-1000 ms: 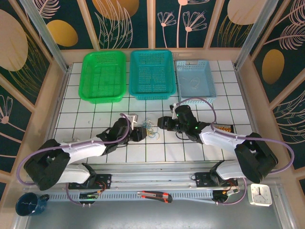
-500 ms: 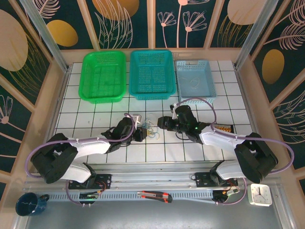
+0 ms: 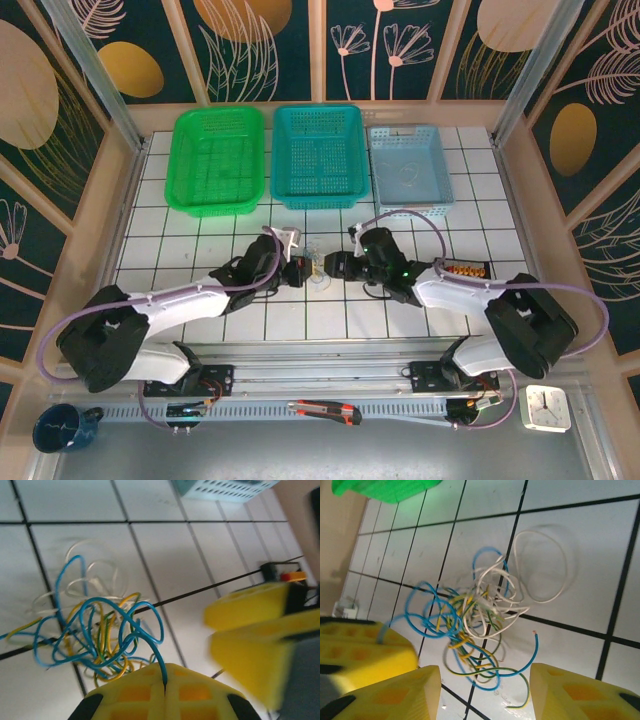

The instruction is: Untangle the cables

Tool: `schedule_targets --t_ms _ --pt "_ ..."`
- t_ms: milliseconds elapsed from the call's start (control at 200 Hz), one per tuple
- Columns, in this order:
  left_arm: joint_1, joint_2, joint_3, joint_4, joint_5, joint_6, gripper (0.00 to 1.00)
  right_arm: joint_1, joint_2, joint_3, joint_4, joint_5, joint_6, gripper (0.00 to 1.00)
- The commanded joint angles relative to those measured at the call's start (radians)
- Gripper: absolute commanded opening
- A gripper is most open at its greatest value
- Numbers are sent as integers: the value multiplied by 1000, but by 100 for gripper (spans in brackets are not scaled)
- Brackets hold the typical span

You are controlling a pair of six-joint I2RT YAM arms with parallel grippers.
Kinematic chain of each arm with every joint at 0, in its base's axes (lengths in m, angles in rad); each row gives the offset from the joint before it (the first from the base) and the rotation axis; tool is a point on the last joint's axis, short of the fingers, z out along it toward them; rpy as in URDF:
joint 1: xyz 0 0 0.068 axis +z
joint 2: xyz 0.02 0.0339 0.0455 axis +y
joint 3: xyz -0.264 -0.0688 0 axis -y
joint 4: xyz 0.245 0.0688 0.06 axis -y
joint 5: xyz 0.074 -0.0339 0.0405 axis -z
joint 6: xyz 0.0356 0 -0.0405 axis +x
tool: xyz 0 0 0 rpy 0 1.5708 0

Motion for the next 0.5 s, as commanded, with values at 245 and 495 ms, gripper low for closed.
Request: schedule_targets --t_ms 245,495 --pt "-5 -34 76 10 138 -92 0 42 78 -44 209 30 -59 52" --pt "-6 -15 83 77 162 -152 0 46 128 -47 274 46 -53 53"
